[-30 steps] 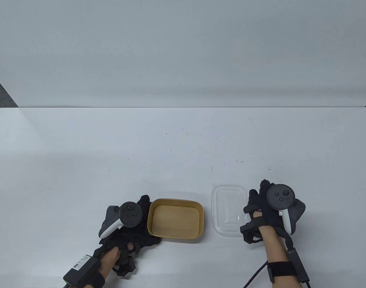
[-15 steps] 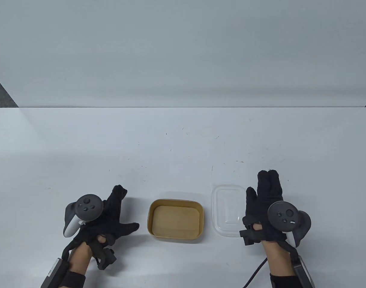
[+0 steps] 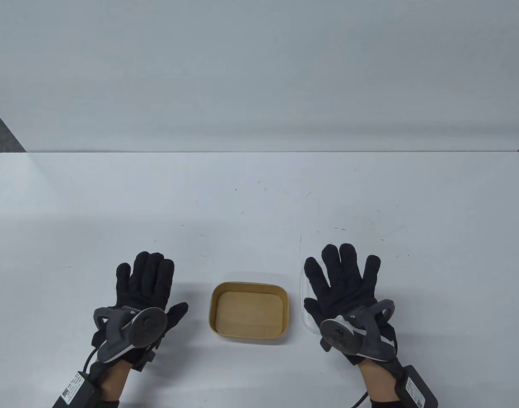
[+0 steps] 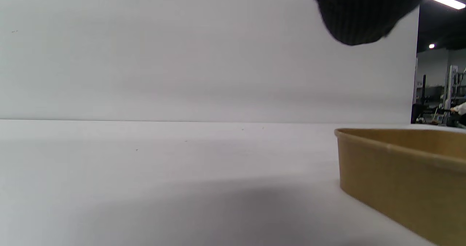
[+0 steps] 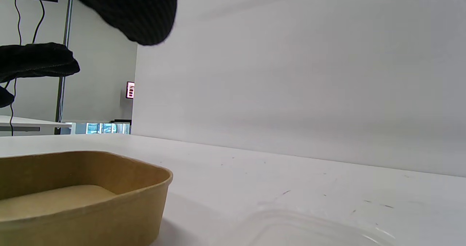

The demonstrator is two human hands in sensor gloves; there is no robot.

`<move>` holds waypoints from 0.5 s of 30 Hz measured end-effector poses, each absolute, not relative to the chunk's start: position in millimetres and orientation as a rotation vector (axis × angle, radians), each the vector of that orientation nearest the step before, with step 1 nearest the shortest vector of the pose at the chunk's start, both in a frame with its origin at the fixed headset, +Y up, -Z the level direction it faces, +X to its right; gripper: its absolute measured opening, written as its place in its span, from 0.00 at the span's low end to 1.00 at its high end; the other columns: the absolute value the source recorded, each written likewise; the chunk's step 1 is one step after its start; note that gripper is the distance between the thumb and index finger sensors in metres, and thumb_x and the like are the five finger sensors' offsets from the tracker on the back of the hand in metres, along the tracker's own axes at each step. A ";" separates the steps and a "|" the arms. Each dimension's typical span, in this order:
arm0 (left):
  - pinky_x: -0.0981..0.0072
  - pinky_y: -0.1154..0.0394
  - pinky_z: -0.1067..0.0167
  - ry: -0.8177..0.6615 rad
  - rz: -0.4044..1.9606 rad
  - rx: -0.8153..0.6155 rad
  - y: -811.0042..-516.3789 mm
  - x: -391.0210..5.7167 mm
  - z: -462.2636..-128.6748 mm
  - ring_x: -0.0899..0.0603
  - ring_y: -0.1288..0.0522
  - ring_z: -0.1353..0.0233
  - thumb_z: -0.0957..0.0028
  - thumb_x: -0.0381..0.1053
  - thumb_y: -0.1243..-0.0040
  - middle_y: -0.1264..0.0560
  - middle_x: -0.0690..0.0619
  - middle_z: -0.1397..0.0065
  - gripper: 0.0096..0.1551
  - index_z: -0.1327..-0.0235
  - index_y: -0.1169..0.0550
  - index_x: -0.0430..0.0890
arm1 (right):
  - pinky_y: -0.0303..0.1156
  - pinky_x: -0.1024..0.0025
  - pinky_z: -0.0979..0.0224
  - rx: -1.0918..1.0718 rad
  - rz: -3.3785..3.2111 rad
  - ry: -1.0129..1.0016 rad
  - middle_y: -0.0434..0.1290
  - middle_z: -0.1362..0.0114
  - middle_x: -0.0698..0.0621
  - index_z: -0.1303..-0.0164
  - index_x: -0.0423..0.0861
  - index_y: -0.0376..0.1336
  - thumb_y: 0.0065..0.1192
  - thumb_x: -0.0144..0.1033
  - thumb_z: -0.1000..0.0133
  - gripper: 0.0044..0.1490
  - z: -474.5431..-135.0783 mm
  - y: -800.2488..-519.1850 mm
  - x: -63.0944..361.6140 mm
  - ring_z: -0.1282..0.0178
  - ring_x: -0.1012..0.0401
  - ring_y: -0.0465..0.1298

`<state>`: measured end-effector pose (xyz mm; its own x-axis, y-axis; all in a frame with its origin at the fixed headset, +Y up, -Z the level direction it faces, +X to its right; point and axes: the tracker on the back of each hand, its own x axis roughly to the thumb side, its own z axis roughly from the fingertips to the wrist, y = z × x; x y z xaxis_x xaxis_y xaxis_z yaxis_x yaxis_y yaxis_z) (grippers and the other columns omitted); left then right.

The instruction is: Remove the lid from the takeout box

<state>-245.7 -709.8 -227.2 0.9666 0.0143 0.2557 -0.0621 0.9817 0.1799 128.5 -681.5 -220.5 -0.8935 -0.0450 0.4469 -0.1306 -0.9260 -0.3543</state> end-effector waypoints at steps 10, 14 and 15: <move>0.21 0.61 0.24 -0.230 -0.005 0.082 -724.9 -246.3 -234.7 0.29 0.59 0.11 0.57 0.68 0.39 0.59 0.40 0.13 0.63 0.19 0.59 0.50 | 0.36 0.14 0.31 0.665 3.048 -0.356 0.33 0.14 0.35 0.16 0.45 0.44 0.59 0.53 0.46 0.52 -230.5 -697.5 123.6 0.19 0.31 0.37; 0.21 0.61 0.24 -0.221 -0.019 0.077 -724.0 -246.9 -234.2 0.29 0.59 0.11 0.57 0.68 0.39 0.59 0.40 0.13 0.64 0.19 0.59 0.50 | 0.36 0.15 0.31 0.671 3.045 -0.341 0.34 0.14 0.35 0.16 0.45 0.44 0.59 0.52 0.46 0.51 -230.9 -698.2 121.4 0.19 0.31 0.37; 0.21 0.61 0.24 -0.222 -0.023 0.074 -724.0 -246.6 -234.2 0.29 0.59 0.11 0.57 0.68 0.39 0.59 0.40 0.13 0.64 0.19 0.59 0.50 | 0.36 0.15 0.31 0.670 3.046 -0.338 0.34 0.14 0.35 0.16 0.45 0.44 0.59 0.52 0.45 0.51 -230.9 -698.2 121.3 0.19 0.31 0.37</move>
<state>-246.6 -724.0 -234.2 0.9753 -0.0308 0.2189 0.0145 0.9970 0.0758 121.3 -698.2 -230.9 -0.9088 -0.0416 0.4153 -0.0504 -0.9768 -0.2083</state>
